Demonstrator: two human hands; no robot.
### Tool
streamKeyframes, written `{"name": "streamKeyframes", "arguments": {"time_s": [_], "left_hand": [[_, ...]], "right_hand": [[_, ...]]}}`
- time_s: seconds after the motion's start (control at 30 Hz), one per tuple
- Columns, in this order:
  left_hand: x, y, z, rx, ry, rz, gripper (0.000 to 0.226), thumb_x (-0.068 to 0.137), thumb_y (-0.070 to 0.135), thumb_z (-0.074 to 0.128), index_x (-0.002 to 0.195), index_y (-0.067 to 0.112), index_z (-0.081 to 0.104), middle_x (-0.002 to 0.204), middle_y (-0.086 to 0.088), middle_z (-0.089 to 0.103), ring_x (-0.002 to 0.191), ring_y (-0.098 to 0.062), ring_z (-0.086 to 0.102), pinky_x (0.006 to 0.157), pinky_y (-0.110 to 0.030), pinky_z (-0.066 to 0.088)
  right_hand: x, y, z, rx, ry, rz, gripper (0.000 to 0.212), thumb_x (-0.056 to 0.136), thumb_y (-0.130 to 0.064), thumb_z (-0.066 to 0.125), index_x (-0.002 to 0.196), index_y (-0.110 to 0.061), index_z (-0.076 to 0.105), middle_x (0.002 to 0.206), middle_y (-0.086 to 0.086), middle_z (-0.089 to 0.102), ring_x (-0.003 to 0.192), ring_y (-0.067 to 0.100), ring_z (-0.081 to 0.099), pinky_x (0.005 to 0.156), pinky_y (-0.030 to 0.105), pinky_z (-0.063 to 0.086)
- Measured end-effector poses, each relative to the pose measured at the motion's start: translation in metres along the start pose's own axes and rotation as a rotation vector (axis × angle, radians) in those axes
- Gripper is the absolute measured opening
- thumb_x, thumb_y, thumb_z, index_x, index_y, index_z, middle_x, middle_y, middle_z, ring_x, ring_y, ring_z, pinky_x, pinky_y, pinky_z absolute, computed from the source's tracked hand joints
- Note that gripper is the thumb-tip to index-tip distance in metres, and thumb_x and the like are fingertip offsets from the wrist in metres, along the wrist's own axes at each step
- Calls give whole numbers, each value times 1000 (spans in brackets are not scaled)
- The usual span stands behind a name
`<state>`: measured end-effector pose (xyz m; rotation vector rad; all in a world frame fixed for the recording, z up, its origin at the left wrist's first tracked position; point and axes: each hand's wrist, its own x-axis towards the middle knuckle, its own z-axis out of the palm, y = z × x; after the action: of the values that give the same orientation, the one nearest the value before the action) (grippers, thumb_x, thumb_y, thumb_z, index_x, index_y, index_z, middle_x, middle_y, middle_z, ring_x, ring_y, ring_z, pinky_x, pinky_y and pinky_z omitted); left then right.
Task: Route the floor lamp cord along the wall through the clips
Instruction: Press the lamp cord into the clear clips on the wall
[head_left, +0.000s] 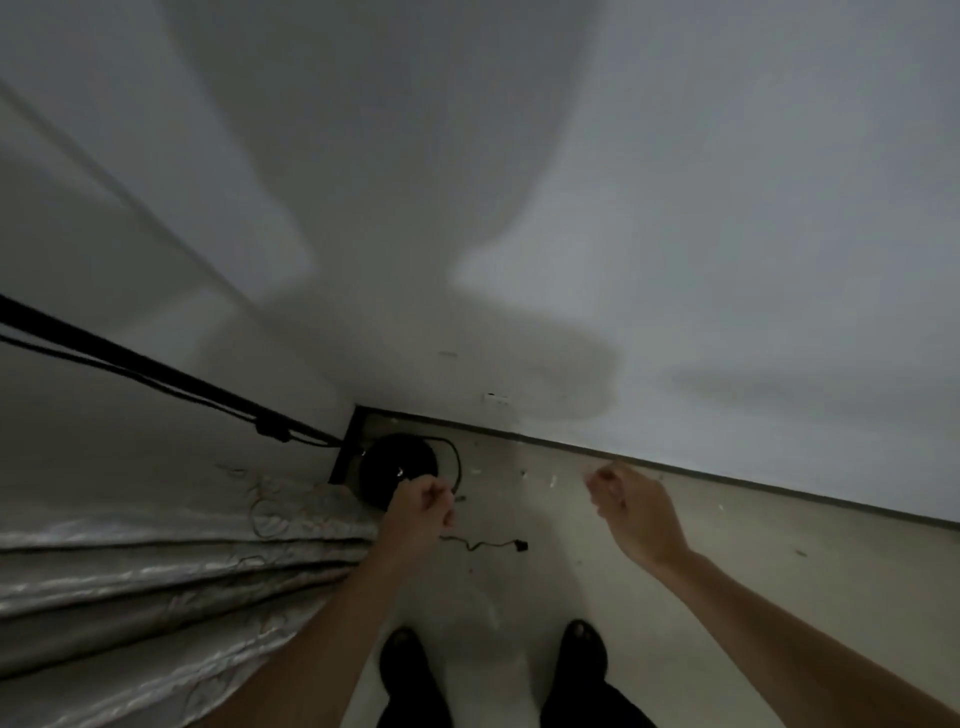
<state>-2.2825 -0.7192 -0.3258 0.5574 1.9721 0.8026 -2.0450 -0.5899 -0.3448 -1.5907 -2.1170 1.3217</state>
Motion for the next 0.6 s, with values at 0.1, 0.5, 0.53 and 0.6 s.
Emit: {"name": "streamKeyframes", "arguments": {"time_s": [0.1, 0.5, 0.53, 0.6], "left_hand": [[55, -46, 24, 11, -40, 55, 9, 92, 2, 50, 89, 5, 58, 65, -5, 60, 62, -14, 57, 66, -26, 49], [270, -197, 47, 118, 3, 325, 14, 88, 8, 59, 79, 17, 65, 67, 4, 61, 65, -6, 57, 65, -19, 48], [286, -205, 45, 135, 14, 366, 13, 87, 7, 60, 81, 17, 66, 67, 7, 61, 64, -2, 57, 64, -17, 47], [315, -216, 44, 166, 57, 454, 11, 85, 4, 63, 81, 13, 70, 67, 11, 63, 61, 5, 59, 61, -8, 45]], "right_hand": [[24, 38, 48, 17, 2, 46, 47, 85, -63, 43, 88, -21, 63, 75, -5, 71, 69, 15, 70, 68, 45, 59], [180, 123, 203, 8, 213, -8, 21, 96, -36, 52, 102, -18, 60, 75, 1, 70, 70, 18, 69, 65, 35, 57], [191, 129, 210, 0, 227, -38, 23, 96, -37, 52, 104, -17, 60, 77, 2, 71, 71, 18, 69, 68, 37, 58], [210, 138, 222, -25, 246, -101, 25, 96, -38, 51, 107, -17, 60, 79, 4, 71, 71, 19, 69, 70, 41, 59]]}}
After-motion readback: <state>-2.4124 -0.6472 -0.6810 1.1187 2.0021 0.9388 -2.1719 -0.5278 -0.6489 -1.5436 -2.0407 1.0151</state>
